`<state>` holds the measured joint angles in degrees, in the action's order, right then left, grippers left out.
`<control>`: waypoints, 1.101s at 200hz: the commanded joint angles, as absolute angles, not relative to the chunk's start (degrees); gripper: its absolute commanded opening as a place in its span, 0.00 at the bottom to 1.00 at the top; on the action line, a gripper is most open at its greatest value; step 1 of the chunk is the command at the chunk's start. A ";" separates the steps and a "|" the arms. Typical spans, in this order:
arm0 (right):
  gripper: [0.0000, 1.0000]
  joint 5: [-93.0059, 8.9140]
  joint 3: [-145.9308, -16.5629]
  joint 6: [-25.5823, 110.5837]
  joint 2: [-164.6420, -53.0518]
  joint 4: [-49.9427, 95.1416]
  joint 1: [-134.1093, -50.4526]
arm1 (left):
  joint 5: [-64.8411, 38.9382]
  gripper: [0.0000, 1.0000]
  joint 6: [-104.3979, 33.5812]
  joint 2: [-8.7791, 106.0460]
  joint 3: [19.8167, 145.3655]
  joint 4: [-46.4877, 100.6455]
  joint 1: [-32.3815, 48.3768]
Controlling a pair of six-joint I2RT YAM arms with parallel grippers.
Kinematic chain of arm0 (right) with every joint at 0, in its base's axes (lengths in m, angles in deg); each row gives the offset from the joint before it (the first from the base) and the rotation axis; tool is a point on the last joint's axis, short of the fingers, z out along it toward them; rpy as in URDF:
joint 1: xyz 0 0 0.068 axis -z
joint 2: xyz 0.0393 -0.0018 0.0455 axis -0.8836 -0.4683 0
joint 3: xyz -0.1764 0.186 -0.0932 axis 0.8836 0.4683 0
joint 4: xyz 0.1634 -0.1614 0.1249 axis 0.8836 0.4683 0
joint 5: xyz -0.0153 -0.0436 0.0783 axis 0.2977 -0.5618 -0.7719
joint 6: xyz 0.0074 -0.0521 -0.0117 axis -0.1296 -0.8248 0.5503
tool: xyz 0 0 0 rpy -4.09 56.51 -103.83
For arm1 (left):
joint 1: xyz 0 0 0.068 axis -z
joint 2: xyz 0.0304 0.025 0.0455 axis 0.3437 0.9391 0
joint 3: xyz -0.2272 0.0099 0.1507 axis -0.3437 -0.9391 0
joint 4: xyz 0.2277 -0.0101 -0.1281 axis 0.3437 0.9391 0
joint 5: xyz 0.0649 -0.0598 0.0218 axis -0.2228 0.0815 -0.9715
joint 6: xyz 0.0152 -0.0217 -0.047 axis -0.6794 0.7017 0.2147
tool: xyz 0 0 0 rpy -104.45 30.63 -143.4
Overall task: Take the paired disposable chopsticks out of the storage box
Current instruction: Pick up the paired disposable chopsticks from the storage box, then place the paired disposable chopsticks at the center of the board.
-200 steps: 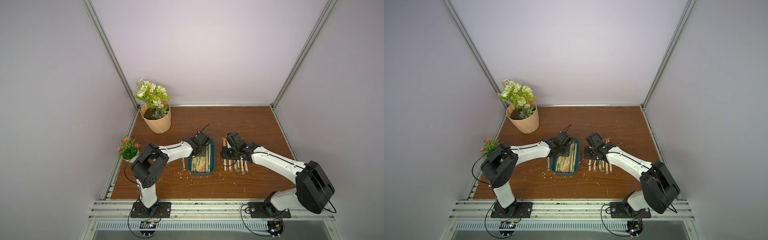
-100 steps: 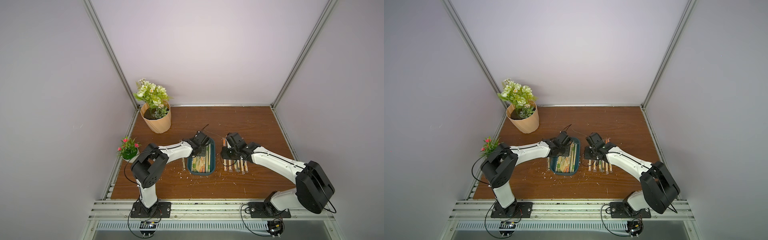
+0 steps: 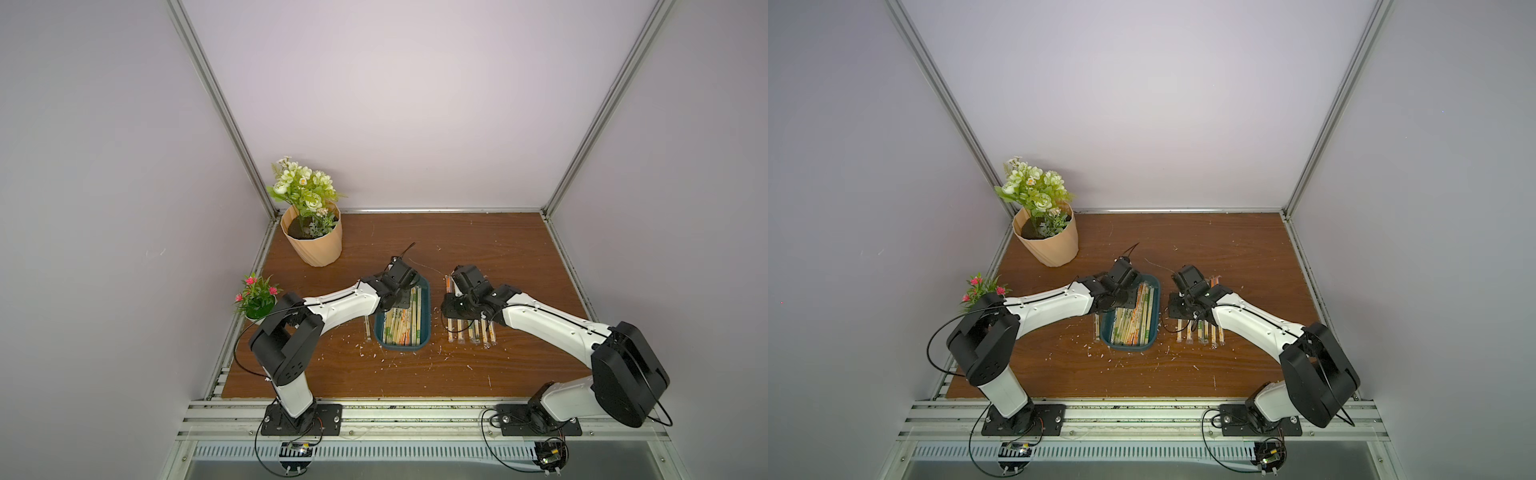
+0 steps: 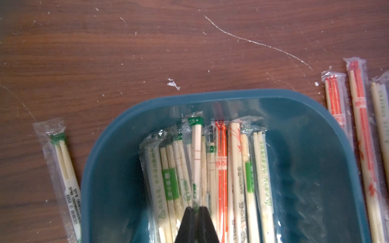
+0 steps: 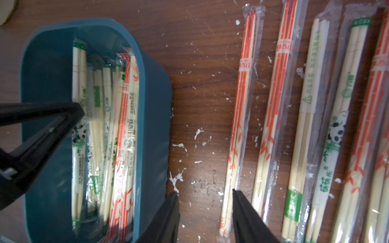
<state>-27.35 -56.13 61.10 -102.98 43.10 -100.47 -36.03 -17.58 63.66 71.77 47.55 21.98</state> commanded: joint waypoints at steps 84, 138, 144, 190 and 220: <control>0.47 -27.47 -57.35 60.27 -102.95 43.51 -100.11 | -43.84 0.00 -16.85 47.98 67.20 52.74 13.48; 0.46 -27.84 -58.22 60.10 -103.65 43.67 -100.10 | -45.30 0.00 -16.79 47.52 59.98 53.16 7.70; 0.46 -27.84 -58.28 60.05 -103.65 43.75 -100.07 | -45.31 0.00 -16.81 47.79 59.27 52.80 7.29; 0.46 -28.15 -58.41 60.27 -103.85 43.68 -100.13 | -44.97 0.00 -17.25 51.52 57.15 49.51 6.35; 0.46 -28.26 -58.34 60.36 -104.14 43.68 -100.13 | -44.09 0.00 -17.76 54.49 58.21 48.27 6.35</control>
